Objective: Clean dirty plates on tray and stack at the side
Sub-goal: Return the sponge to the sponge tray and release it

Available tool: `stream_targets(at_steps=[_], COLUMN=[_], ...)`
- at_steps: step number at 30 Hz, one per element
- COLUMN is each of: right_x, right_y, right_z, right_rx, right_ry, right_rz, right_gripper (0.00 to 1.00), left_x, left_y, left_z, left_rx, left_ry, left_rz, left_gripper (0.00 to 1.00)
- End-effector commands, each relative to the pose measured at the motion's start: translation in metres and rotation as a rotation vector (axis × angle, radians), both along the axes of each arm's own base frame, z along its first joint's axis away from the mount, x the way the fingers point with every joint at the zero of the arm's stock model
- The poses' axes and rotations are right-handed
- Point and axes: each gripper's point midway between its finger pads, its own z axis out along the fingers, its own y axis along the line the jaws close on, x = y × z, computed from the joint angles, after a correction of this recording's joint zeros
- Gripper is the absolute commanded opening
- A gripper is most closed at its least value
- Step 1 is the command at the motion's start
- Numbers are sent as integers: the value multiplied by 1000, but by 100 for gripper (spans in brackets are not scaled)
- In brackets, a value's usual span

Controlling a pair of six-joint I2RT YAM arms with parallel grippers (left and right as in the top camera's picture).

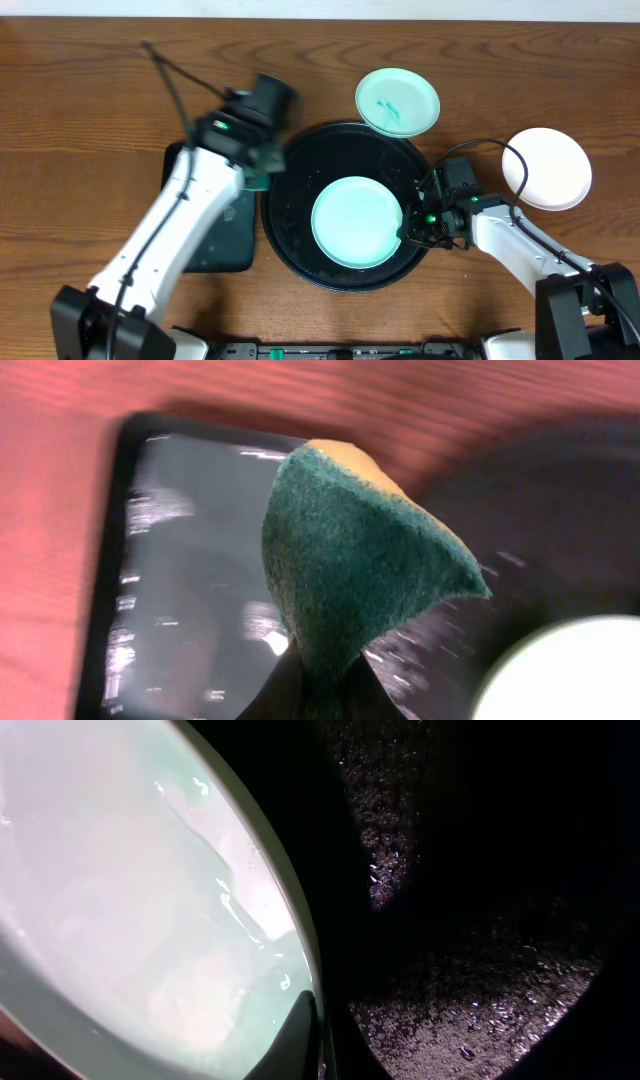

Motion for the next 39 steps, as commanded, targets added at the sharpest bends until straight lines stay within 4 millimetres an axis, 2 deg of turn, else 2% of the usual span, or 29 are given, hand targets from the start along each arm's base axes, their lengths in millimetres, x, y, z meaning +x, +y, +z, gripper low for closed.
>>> stream_targets(at_steps=[1, 4, 7, 11, 15, 19, 21, 22, 23, 24, 25, 26, 29, 32, 33, 34, 35, 36, 37, 39], right_x=[-5, -5, -4, -3, -2, -4, -5, -5, -5, -5, -5, -5, -4, -4, -3, -2, 0, 1, 4, 10], right_y=[-9, -9, -9, -9, -8, -8, -9, -9, -9, -9, -9, -9, -8, -8, -8, -8, -8, -7, -7, -5], right_z=[-8, -8, -8, -8, -7, -8, -8, -8, -8, -8, -8, -8, -8, -8, -7, -7, -7, -7, -6, -5], right_rx=[-55, -55, -54, -53, -51, -50, -51, -51, -51, -51, -51, -51, -51, -50, -49, -48, -47, -45, -43, -38], right_ry=[17, 16, 13, 7, 4, 11, 15, 16, 15, 15, 15, 14, 14, 10, 7, 3, -4, -12, -22, -49], right_rz=[-8, -8, -8, -8, -8, -8, -8, -8, -8, -8, -8, -8, -8, -8, -8, -8, -8, -8, -8, -9], right_gripper=[1, 1, 1, 1, 1, 1, 1, 2, 1, 1, 1, 1, 1, 1, 2, 6, 12, 24, 28, 24], left_x=[1, -4, -12, -19, -24, -23, -22, -22, -22, -21, -21, -21, -21, -19, -18, -17, -17, -18, -20, -24], left_y=[46, 76, 91, 96, 92, 92, 92, 92, 92, 91, 91, 89, 81, 78, 75, 73, 70, 67, 65, 60], left_z=[-13, -30, -51, -84, -119, -142, -146, -146, -145, -144, -143, -141, -131, -106, -94, -81, -68, -53, -39, -10], left_rx=[13, -14, -70, -109, -107, -98, -98, -98, -99, -100, -103, -115, -158, -165, -169, -174, -179, -185, -191, -205], left_ry=[47, 105, 181, 282, 375, 425, 429, 427, 424, 421, 419, 420, 404, 337, 304, 264, 224, 181, 136, 49], left_rz=[129, 213, 274, 293, 290, 292, 293, 292, 292, 292, 290, 276, 243, 226, 217, 205, 192, 177, 161, 135], left_gripper=[7, 7, 7, 8, 7, 8, 16, 29, 46, 57, 66, 69, 70, 70, 70, 71, 71, 72, 74, 77])
